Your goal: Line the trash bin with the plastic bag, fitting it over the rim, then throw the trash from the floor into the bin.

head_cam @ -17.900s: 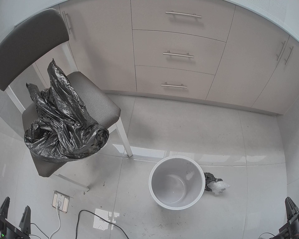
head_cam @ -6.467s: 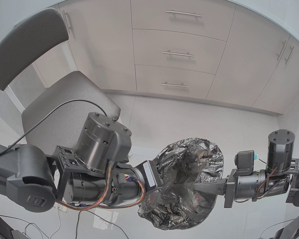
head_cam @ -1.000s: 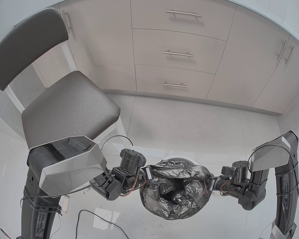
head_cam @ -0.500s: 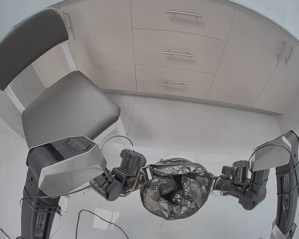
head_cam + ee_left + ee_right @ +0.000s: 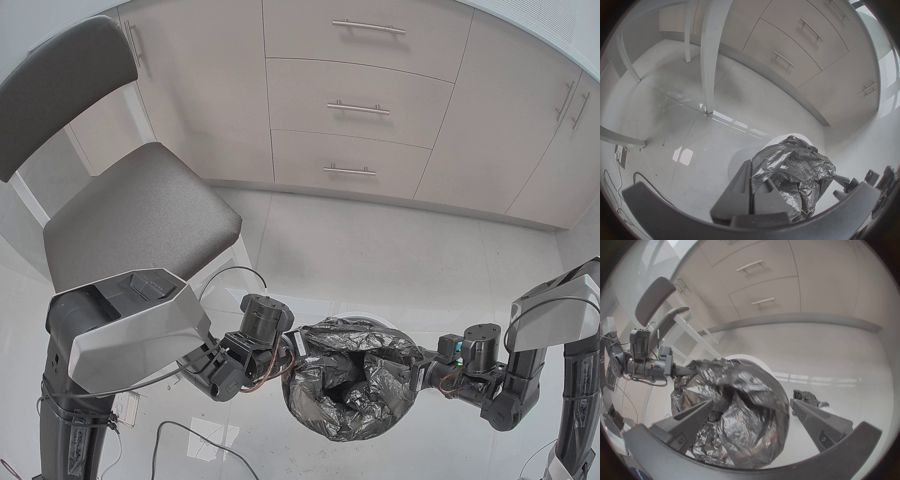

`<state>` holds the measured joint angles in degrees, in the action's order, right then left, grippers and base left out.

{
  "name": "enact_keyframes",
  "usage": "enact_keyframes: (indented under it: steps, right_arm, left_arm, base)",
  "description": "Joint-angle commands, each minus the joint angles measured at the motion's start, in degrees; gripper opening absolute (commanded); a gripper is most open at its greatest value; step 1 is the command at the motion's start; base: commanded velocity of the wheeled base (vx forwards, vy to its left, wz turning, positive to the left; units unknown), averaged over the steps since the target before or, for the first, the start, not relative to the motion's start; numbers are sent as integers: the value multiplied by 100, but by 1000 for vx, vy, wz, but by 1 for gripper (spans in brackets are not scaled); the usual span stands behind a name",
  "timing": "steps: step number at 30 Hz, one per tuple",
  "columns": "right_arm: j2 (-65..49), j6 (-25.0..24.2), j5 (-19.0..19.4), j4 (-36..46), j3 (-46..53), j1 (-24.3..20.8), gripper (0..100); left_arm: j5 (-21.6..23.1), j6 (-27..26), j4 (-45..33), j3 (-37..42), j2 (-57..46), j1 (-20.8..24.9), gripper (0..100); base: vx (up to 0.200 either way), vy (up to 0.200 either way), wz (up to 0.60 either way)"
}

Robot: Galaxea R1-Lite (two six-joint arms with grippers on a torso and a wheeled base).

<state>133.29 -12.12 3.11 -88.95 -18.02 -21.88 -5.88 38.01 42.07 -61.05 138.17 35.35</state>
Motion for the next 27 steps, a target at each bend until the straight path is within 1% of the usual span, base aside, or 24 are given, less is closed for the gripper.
enact_keyframes:
  steps: [1, 2, 3, 4, 5, 10, 11, 12, 13, 16, 17, 22, 27]
  right_arm:
    - [-524, 403, -100, -105, -571, -185, 100]
    - [-515, 553, -100, -96, -773, -194, 100]
    - [-524, 746, -109, 238, -1011, -202, 100]
    - [-524, 816, -100, 379, -1107, -202, 100]
    - [-506, 1001, -100, 827, -1397, -211, 100]
    - [-190, 1124, -100, 1381, -2268, -229, 100]
    - [-181, 1124, -100, 1398, -2285, -229, 100]
    - [-128, 1229, -100, 1724, -2426, -229, 100]
    - [-93, 1317, -100, 1855, -2479, -229, 100]
    - [-14, 1458, -109, 1943, -2593, -238, 100]
    - [-14, 1458, -109, 1952, -2602, -238, 100]
    - [13, 1660, -135, 2163, -2751, -352, 100]
    - [-5, 1730, -161, 2207, -2751, -466, 100]
  left_arm:
    - [-72, 13, 3, -3, -71, 59, 0]
    - [-177, 31, 3, -3, -115, 86, 0]
    - [-291, 84, 3, 5, -185, 121, 0]
    - [-309, 119, 3, 5, -203, 130, 0]
    - [-344, 233, 3, -3, -220, 165, 0]
    - [-353, 242, 3, -21, -194, 165, 0]
    - [-353, 233, 3, -21, -194, 165, 0]
    - [-353, 224, 3, -12, -211, 165, 0]
    - [-353, 216, 3, -12, -211, 156, 0]
    - [-353, 207, 3, -21, -185, 156, 0]
    - [-353, 198, 3, -30, -185, 156, 100]
    - [-326, 163, 3, -39, -176, 147, 100]
    - [-326, 163, 3, -47, -167, 139, 100]
  base:
    - [0, 0, 0]
    - [0, 0, 0]
    - [0, 0, 0]
    - [0, 0, 0]
    - [0, 0, 0]
    - [0, 0, 0]
    - [0, 0, 0]
    - [0, 0, 0]
    - [0, 0, 0]
    - [0, 0, 0]
    - [0, 0, 0]
    - [0, 0, 0]
    - [0, 0, 0]
